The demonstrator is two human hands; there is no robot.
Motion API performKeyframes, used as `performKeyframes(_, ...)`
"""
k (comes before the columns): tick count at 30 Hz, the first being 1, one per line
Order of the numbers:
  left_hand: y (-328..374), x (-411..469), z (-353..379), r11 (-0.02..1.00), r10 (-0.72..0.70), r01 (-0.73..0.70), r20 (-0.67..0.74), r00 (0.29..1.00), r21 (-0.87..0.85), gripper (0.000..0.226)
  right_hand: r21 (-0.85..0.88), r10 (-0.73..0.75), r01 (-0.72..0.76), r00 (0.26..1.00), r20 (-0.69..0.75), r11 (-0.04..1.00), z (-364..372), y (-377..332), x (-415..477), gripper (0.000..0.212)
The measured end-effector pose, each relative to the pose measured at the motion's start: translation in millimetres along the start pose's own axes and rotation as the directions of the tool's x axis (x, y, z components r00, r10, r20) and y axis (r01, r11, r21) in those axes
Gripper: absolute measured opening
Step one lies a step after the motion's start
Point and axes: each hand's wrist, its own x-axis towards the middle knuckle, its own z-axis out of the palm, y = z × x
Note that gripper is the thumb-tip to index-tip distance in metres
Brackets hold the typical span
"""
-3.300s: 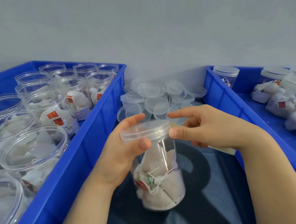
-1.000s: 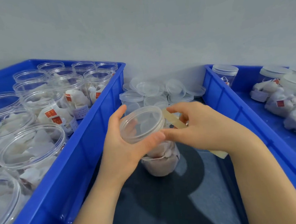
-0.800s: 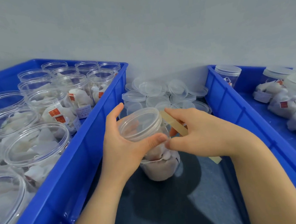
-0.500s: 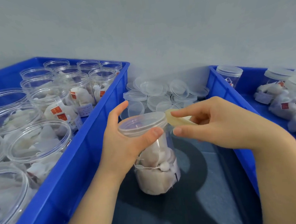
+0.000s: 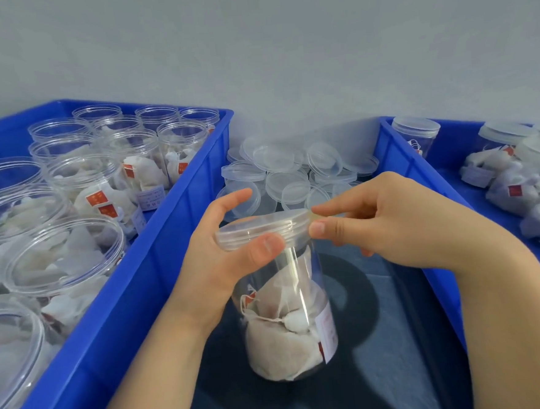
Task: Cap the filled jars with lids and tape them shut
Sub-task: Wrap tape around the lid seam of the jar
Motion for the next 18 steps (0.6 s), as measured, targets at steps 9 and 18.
performKeyframes(9, -0.8, -1.2, 0.9, 0.998, -0.020, 0.022, 0.029, 0.999, -0.060, 0.116, 0.072, -0.006, -0.001, 0.995, 0.103, 0.997, 5.0, 4.8, 5.4, 0.066)
performKeyframes(18, -9.5, 4.6, 6.4, 0.995, 0.042, -0.052, -0.121, 0.992, -0.084, 0.088, 0.047, 0.006, -0.011, 0.994, 0.109, 0.999, 7.6, 10.6, 10.3, 0.096)
